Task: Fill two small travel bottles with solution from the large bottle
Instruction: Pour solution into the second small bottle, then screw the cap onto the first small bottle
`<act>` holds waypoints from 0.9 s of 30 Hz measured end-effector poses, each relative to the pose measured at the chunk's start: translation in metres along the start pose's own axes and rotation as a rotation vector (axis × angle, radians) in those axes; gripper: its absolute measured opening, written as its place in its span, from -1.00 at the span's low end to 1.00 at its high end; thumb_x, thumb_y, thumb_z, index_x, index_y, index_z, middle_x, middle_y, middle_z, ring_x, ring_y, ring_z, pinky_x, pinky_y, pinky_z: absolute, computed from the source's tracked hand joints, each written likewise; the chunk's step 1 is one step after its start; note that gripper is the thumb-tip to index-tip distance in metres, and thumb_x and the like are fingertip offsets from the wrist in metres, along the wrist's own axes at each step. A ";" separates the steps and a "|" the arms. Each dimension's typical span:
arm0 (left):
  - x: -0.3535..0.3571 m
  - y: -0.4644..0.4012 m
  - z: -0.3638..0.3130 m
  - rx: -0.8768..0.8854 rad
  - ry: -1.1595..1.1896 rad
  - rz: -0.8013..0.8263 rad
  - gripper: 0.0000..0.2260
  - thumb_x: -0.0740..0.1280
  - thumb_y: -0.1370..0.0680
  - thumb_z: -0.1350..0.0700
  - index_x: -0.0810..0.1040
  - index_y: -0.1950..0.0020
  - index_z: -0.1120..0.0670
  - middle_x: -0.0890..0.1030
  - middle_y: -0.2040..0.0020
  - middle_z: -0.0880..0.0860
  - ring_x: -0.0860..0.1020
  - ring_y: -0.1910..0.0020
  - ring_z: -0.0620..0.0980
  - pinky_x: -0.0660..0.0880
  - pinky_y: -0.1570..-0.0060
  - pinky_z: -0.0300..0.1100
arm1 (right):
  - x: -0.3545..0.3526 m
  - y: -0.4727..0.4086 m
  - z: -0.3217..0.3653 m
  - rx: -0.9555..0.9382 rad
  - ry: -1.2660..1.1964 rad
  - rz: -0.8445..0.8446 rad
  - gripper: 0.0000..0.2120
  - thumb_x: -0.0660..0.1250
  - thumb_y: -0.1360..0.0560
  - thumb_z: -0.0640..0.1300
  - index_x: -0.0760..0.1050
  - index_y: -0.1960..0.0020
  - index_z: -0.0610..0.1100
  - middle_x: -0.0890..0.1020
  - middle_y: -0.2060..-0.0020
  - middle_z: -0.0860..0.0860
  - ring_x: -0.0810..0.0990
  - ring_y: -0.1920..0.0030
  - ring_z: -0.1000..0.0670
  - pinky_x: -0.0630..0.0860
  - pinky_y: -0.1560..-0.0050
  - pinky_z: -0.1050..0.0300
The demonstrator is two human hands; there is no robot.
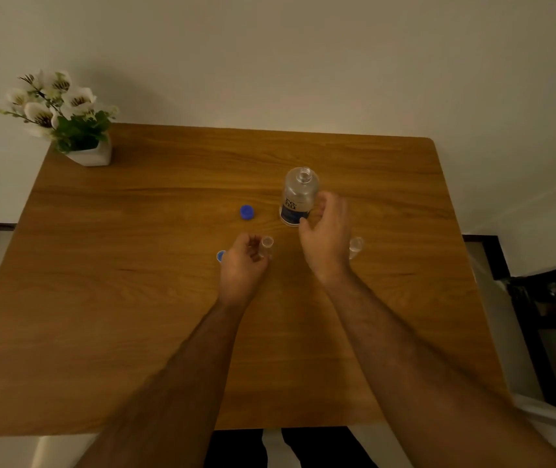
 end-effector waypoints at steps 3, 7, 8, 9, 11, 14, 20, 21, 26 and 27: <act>0.003 -0.003 0.006 -0.009 -0.029 -0.009 -0.73 0.45 -0.48 0.20 0.49 -0.10 -0.05 0.61 -0.04 -0.10 0.58 -0.04 -0.20 0.54 -0.04 -0.28 | 0.008 0.014 -0.001 -0.046 0.040 0.046 -0.69 0.39 -0.49 -0.23 0.46 -0.21 -0.13 0.49 -0.14 -0.01 0.50 -0.08 0.06 0.49 -0.03 0.23; 0.006 -0.004 0.006 0.020 -0.085 -0.022 -0.75 0.43 -0.50 0.16 0.47 -0.09 -0.08 0.60 0.00 -0.13 0.58 -0.02 -0.21 0.54 -0.02 -0.27 | 0.018 0.021 -0.007 -0.067 0.107 0.132 -0.89 0.36 -0.50 -0.26 0.53 0.01 -0.10 0.53 0.06 0.04 0.52 0.08 0.08 0.41 0.16 0.34; 0.007 -0.004 0.007 0.021 -0.093 -0.025 -0.75 0.43 -0.50 0.16 0.47 -0.09 -0.08 0.59 0.02 -0.15 0.58 -0.02 -0.22 0.54 -0.01 -0.28 | 0.020 0.022 -0.009 -0.065 0.121 0.147 -0.89 0.36 -0.50 -0.26 0.53 0.02 -0.09 0.54 0.07 0.05 0.51 0.10 0.10 0.40 0.16 0.35; 0.007 -0.004 0.007 0.016 -0.101 -0.031 -0.73 0.43 -0.49 0.17 0.46 -0.09 -0.09 0.58 0.02 -0.17 0.57 -0.01 -0.23 0.54 0.00 -0.30 | 0.021 0.023 -0.010 -0.063 0.130 0.160 -0.89 0.36 -0.50 -0.26 0.54 0.03 -0.08 0.54 0.07 0.06 0.51 0.10 0.11 0.39 0.16 0.36; 0.007 -0.005 0.009 0.003 -0.120 -0.037 -0.71 0.44 -0.49 0.19 0.47 -0.13 -0.06 0.59 -0.03 -0.15 0.57 -0.02 -0.24 0.54 0.00 -0.31 | 0.023 0.024 -0.013 -0.064 0.141 0.177 -0.89 0.36 -0.50 -0.26 0.56 0.03 -0.08 0.56 0.08 0.06 0.50 0.10 0.12 0.36 0.16 0.38; 0.007 -0.007 0.010 0.009 -0.133 -0.025 -0.68 0.44 -0.48 0.21 0.49 -0.20 0.02 0.60 -0.09 -0.08 0.58 -0.06 -0.20 0.55 -0.05 -0.27 | 0.026 0.024 -0.016 -0.067 0.146 0.189 -0.90 0.36 -0.49 -0.26 0.58 0.06 -0.10 0.59 0.11 0.04 0.49 0.14 0.13 0.30 0.23 0.43; 0.007 -0.006 0.011 0.015 -0.153 0.001 -0.59 0.43 -0.49 0.22 0.46 -0.31 0.09 0.60 -0.19 0.01 0.57 -0.15 -0.12 0.54 -0.15 -0.19 | 0.031 0.027 -0.023 -0.043 0.161 0.220 -0.89 0.37 -0.50 -0.27 0.60 0.04 -0.10 0.61 0.10 0.03 0.49 0.15 0.15 0.31 0.24 0.44; 0.008 -0.006 0.011 0.007 -0.154 0.008 -0.55 0.43 -0.49 0.23 0.44 -0.35 0.09 0.59 -0.22 0.02 0.56 -0.18 -0.11 0.53 -0.18 -0.17 | 0.031 0.027 -0.024 -0.040 0.163 0.225 -0.89 0.37 -0.50 -0.26 0.60 0.03 -0.10 0.61 0.09 0.03 0.49 0.15 0.15 0.30 0.26 0.45; 0.007 0.004 0.013 -0.050 -0.126 0.003 -0.42 0.42 -0.48 0.25 0.32 -0.47 0.11 0.50 -0.36 0.03 0.49 -0.31 -0.08 0.48 -0.27 -0.13 | 0.028 0.029 -0.025 -0.052 0.167 0.235 -0.89 0.36 -0.49 -0.27 0.61 0.04 -0.11 0.62 0.10 0.03 0.51 0.13 0.13 0.39 0.17 0.36; 0.005 0.008 0.013 -0.058 -0.128 -0.012 -0.41 0.42 -0.48 0.25 0.31 -0.48 0.11 0.49 -0.37 0.04 0.48 -0.32 -0.06 0.47 -0.27 -0.13 | 0.028 0.029 -0.025 -0.055 0.170 0.237 -0.89 0.36 -0.49 -0.27 0.61 0.04 -0.11 0.62 0.10 0.03 0.51 0.13 0.12 0.42 0.14 0.33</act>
Point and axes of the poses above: each hand's wrist, its own y-axis away from the middle knuckle, its own x-axis out of the palm, z = x × y, the point moved 7 cm from there along -y, towards the middle knuckle
